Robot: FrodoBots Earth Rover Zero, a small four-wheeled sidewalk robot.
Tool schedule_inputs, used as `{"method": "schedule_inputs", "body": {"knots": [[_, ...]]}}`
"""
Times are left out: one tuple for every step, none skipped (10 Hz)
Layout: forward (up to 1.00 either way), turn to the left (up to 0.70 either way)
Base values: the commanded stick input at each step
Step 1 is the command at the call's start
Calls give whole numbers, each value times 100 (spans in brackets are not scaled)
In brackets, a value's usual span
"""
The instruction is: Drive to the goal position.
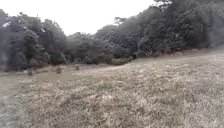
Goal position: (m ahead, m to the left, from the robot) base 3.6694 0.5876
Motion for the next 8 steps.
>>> {"method": "schedule_inputs", "body": {"knots": [[0,3],[0,14],[0,25],[0,45],[0,45],[0,45],[0,45],[0,45]]}}
